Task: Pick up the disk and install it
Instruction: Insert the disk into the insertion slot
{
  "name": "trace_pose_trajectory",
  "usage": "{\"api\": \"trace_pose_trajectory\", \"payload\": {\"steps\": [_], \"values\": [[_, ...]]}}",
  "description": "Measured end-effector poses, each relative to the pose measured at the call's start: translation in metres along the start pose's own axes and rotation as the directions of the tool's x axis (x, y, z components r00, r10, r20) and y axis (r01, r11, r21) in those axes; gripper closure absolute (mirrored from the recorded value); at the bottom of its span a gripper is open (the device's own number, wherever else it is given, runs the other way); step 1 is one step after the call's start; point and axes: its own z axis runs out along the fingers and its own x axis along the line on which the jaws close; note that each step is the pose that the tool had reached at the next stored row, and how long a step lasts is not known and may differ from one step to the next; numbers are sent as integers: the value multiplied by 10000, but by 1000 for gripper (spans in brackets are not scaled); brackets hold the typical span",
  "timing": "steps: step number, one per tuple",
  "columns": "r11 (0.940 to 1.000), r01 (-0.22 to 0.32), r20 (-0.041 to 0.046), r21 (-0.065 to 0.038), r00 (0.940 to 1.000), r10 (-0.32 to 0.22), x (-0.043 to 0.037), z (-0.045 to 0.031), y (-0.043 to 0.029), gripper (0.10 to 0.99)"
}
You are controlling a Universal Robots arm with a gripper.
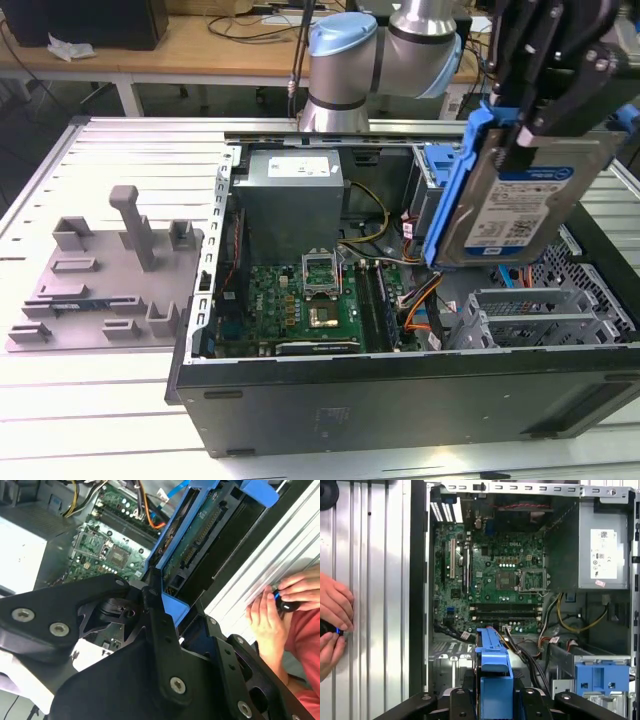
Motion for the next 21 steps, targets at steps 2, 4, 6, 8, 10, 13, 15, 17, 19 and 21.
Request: {"api": "trace_pose_trajectory", "payload": {"steps": [2,4,6,8,10,13,15,17,19,21], "values": [[10000,1,1,0,10000,-1,38,1,-84,722],[10000,-1,1,0,10000,1,72,1,-152,722],[10000,0,0,0,10000,0,104,1,-219,722],[10000,1,1,0,10000,-1,137,3,-286,722],[10000,0,2,0,10000,0,149,5,-336,722],[10000,-10,2,1,10000,10,152,13,-421,722],[10000,-66,0,0,10000,66,153,23,-477,722],[9999,-129,2,1,9999,129,159,29,-486,722],[9998,-180,3,1,9998,180,167,32,-490,722],[9998,-221,5,2,9998,221,172,34,-492,722]]}}
